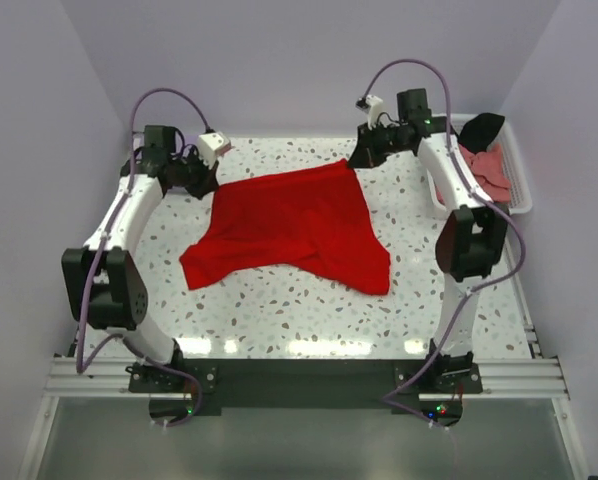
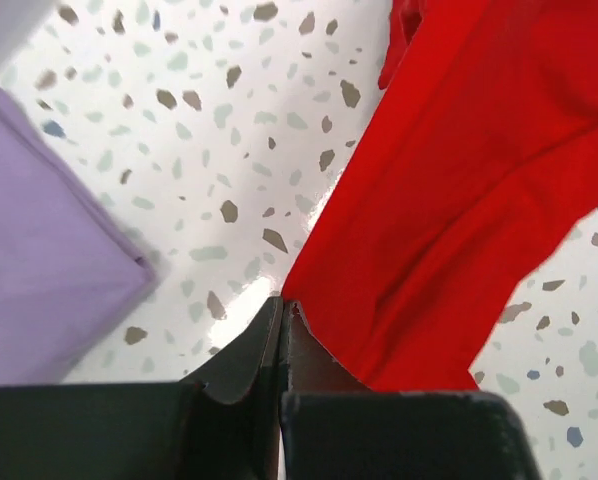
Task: Fold and stack the t-shirts
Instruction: Flatten the tshirt out
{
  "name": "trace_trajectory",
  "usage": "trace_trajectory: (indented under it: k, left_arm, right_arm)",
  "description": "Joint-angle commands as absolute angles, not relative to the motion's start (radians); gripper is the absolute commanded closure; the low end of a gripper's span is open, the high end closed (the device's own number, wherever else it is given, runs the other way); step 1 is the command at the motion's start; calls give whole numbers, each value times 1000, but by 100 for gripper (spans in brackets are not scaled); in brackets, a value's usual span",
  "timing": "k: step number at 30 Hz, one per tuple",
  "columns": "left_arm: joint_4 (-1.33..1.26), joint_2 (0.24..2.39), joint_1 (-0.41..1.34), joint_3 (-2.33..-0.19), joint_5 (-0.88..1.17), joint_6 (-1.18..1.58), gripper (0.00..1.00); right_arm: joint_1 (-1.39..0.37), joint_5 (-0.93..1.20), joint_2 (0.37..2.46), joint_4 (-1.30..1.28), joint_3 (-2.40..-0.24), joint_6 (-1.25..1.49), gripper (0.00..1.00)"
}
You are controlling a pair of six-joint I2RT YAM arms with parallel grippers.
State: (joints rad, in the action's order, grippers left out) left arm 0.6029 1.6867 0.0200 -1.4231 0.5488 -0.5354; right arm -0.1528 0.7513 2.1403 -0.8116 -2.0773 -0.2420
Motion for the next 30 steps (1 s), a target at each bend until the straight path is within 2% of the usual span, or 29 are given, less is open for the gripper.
trace_trajectory:
  k: [1,3,7,8,10,11,13,17,24,30]
  left_arm:
    - [721,1545,18,-1357,592,-707,100]
    - [779,1442,35,-1272,610,-794,100]
    - [909,1266,80,-974,612,-983,100]
    - [942,1243,90,-922,598,-1027,96]
    - [971,1200,101,-796,548,-1094,72]
    - [965,1162,101,-770,534,-1092,58]
    - [960,1143,94,-755,517,-1077,52]
    - [969,1195,42,-850,580,-1029,49]
    - [876,1338,-44,-1011,644,-827,49]
    - [801,1396,-75,-1081,629,-686,46]
  right_arm:
    - [-153,747,1949,-877,-1921,-372,100]
    - [-158,738,1829,-960,-1815,-501,100]
    - [-184,608,1648,-1125,-1455,-833,100]
    - [-198,580,1603,-1168,-1409,-903,100]
    - [-244,520,1579,-1224,-1301,-980,50]
    - [-248,506,1568,-1262,-1283,-1008,35]
    - [-245,515,1563,-1284,-1284,-977,25]
    - [-226,571,1606,-1256,-1373,-846,26]
    - [-225,578,1732,-987,-1488,-447,44]
    - [-226,589,1936,-854,-1600,-198,48]
